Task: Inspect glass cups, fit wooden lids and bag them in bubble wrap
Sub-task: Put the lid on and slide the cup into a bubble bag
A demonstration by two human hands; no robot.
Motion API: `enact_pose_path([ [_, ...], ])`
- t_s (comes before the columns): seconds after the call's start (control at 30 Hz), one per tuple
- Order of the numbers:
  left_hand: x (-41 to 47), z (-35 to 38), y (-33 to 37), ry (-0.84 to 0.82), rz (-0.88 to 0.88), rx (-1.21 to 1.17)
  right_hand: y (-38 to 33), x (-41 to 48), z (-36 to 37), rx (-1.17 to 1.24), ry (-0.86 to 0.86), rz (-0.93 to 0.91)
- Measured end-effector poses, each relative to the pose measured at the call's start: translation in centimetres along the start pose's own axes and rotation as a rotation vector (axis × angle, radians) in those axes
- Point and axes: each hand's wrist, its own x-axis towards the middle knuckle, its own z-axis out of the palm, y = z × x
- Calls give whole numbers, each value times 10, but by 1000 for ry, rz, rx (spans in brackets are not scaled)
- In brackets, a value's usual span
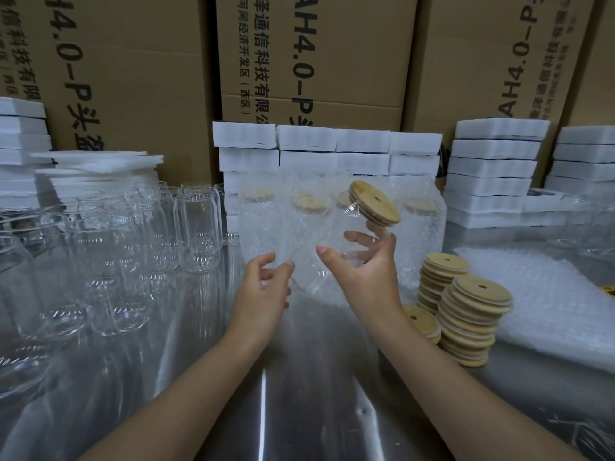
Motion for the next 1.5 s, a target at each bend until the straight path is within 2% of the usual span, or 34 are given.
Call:
enact_pose_path([
  [0.1, 0, 1, -1, -34, -71, -61, 0, -2, 1, -32, -24, -21],
  [0.2, 2, 0, -1, -16, -61, -103, 0, -1, 1, -23, -18, -28],
  [0.33, 1, -2, -3, -26, -3, -49, 1, 0, 0, -28, -13, -32],
  [0.43, 1, -3, -5, 32, 78, -12, 4, -1, 1, -74, -20, -40],
  [0.6, 0, -5, 0, 70, 320, -94, 6, -3, 5, -90, -76, -20],
  [0.73, -3, -7, 1, -123, 330, -84, 5, -4, 4, -43, -53, -11],
  [0.83, -8, -5, -4, -335, 326, 161, 3, -4, 2, -22, -33, -8],
  [0.9, -11, -1, -9, -387, 299, 265, 2, -4, 2, 11, -50, 14],
  [1.0, -9, 2, -14, -349, 262, 275, 1, -9, 5, 57, -112, 20],
  [1.13, -4, -1, -16, -277, 169, 175, 2, -15, 9, 33, -168, -15],
  [1.3, -6, 0, -16, -204, 273, 169, 3, -14, 9, -51, -242, -36],
  [1.5, -5, -2, -10, -37, 367, 1, 2, -12, 9, -56, -363, -75],
])
